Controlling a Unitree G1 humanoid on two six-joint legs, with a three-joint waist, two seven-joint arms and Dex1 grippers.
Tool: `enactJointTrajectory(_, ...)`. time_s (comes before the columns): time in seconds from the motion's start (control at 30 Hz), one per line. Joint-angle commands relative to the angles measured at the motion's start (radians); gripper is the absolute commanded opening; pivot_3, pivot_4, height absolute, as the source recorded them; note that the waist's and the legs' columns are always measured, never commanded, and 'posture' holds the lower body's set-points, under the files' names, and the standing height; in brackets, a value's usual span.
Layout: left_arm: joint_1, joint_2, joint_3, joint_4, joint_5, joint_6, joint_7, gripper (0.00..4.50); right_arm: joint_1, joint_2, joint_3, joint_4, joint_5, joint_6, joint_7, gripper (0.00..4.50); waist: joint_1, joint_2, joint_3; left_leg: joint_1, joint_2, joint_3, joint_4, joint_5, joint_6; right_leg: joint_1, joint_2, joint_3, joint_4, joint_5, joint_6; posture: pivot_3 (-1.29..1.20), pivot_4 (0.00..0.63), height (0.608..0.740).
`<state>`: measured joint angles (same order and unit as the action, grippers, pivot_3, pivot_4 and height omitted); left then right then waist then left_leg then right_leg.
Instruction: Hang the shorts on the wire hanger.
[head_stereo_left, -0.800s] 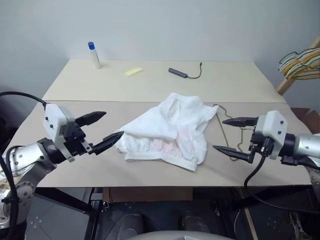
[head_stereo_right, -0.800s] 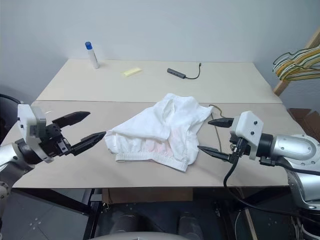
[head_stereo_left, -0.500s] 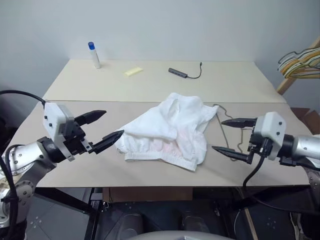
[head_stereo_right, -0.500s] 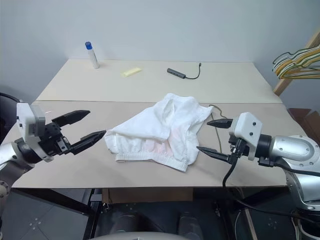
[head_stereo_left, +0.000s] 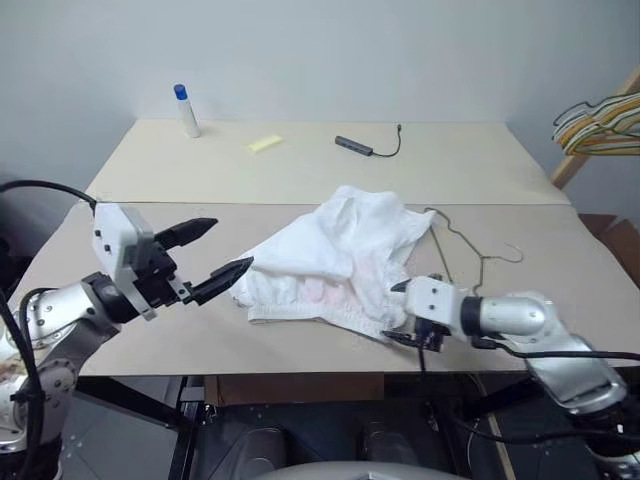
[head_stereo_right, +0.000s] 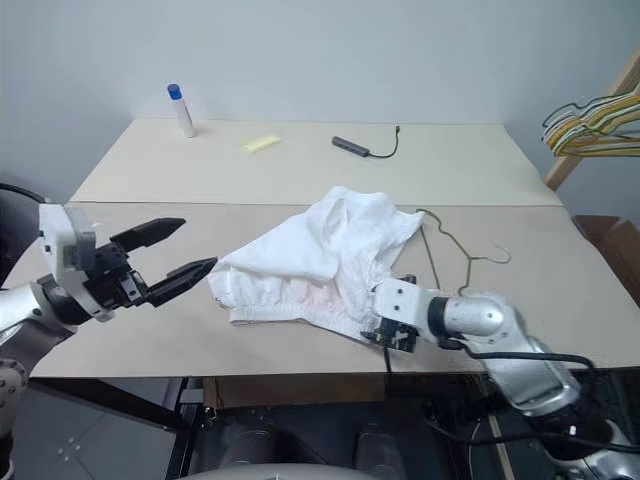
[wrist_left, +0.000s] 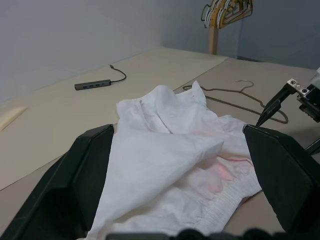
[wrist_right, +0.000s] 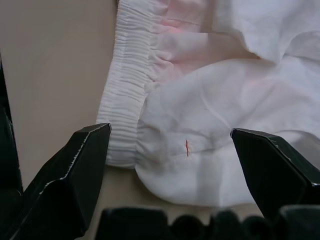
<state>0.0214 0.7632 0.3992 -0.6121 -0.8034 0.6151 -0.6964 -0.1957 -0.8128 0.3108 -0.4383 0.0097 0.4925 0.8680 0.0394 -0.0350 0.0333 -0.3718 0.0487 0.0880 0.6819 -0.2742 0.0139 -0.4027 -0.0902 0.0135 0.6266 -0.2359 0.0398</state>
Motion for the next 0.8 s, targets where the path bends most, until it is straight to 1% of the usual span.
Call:
enactJointTrajectory(0.03, -0.023, 0.002, -0.003, -0.009, 0.0, -0.018, 0.0, 4.5, -0.074, 0.053, 0.104, 0.046, -0.093, 0.068, -0.023, 4.31, 0.001, 0.0, 0.0, 0.0, 0.0, 0.0, 0.0, 0.0, 0.0, 0.0, 0.0, 0.0, 0.0, 0.0, 0.0, 0.1, 0.0, 0.74)
enactJointTrajectory(0.1, -0.032, 0.001, -0.01, -0.005, 0.003, -0.019, 0.0, 4.5, -0.113, 0.08, 0.181, 0.106, -0.176, 0.073, -0.037, 3.9, 0.0, -0.001, 0.0, 0.0, 0.0, 0.0, 0.0, 0.0, 0.0, 0.0, 0.0, 0.0, 0.0, 0.0, 0.0, 0.11, 0.0, 0.74)
enactJointTrajectory(0.17, -0.038, 0.001, -0.014, -0.005, 0.003, -0.018, 0.001, 4.5, -0.139, 0.091, 0.214, 0.147, -0.233, 0.068, -0.052, 3.23, 0.0, -0.001, -0.001, 0.0, 0.0, 0.0, 0.0, 0.0, 0.0, 0.0, 0.0, 0.0, 0.0, 0.0, 0.0, 0.11, 0.0, 0.74)
enactJointTrajectory(0.2, -0.038, 0.001, -0.012, -0.007, 0.002, -0.017, 0.001, 4.5, -0.147, 0.09, 0.217, 0.156, -0.242, 0.069, -0.05, 2.93, 0.0, -0.003, -0.002, 0.001, 0.0, 0.0, 0.0, 0.0, 0.0, 0.001, 0.0, 0.0, 0.0, 0.0, 0.0, 0.11, 0.0, 0.74)
enactJointTrajectory(0.33, -0.028, -0.006, -0.005, -0.01, 0.006, -0.022, 0.007, 4.5, -0.165, 0.058, 0.193, 0.193, -0.247, 0.041, -0.019, 1.49, 0.004, -0.006, -0.004, 0.001, 0.0, 0.0, 0.0, 0.0, -0.001, 0.001, 0.0, 0.0, 0.001, 0.0, 0.0, 0.12, 0.0, 0.74)
enactJointTrajectory(0.47, -0.023, -0.018, -0.012, -0.021, 0.01, -0.025, 0.015, 4.5, -0.217, 0.03, 0.18, 0.278, -0.253, -0.045, 0.014, 0.15, 0.006, -0.006, -0.004, 0.001, 0.0, 0.0, 0.0, 0.001, -0.001, 0.001, 0.0, 0.0, 0.001, 0.0, 0.0, 0.12, 0.0, 0.74)
enactJointTrajectory(0.53, -0.029, -0.024, -0.018, -0.021, 0.013, -0.026, 0.02, 4.5, -0.266, 0.02, 0.175, 0.352, -0.264, -0.112, 0.022, 0.06, 0.006, -0.006, -0.004, 0.001, 0.0, 0.0, 0.0, 0.001, -0.001, 0.001, 0.0, 0.0, 0.001, 0.0, 0.0, 0.12, 0.0, 0.74)
enactJointTrajectory(0.6, -0.035, -0.029, -0.023, -0.018, 0.017, -0.028, 0.023, 4.5, -0.341, 0.0, 0.16, 0.462, -0.264, -0.245, 0.036, 0.06, 0.004, -0.006, -0.004, 0.001, 0.0, 0.0, 0.0, 0.001, -0.001, 0.001, 0.0, 0.0, 0.0, 0.0, 0.0, 0.12, 0.0, 0.74)
enactJointTrajectory(0.67, -0.036, -0.033, -0.026, -0.019, 0.018, -0.03, 0.025, 4.5, -0.418, -0.013, 0.149, 0.568, -0.268, -0.339, 0.051, 0.06, 0.001, -0.005, -0.004, 0.001, 0.0, 0.0, 0.0, 0.001, -0.001, 0.001, 0.0, 0.0, 0.0, 0.0, 0.0, 0.12, 0.0, 0.74)
enactJointTrajectory(0.73, -0.035, -0.037, -0.029, -0.02, 0.019, -0.032, 0.027, 4.5, -0.51, -0.036, 0.153, 0.707, -0.3, -0.494, 0.047, 0.06, -0.002, -0.005, -0.003, 0.0, 0.0, 0.0, 0.0, 0.001, -0.001, 0.0, 0.0, 0.0, 0.0, 0.0, 0.0, 0.12, 0.0, 0.74)
enactJointTrajectory(0.8, -0.036, -0.041, -0.032, -0.019, 0.022, -0.034, 0.027, 4.5, -0.61, -0.055, 0.183, 0.876, -0.381, -0.672, -0.014, 0.06, -0.004, -0.004, -0.003, 0.0, 0.0, 0.0, -0.001, 0.001, -0.001, -0.001, 0.0, 0.0, 0.0, 0.0, 0.0, 0.12, 0.0, 0.74)
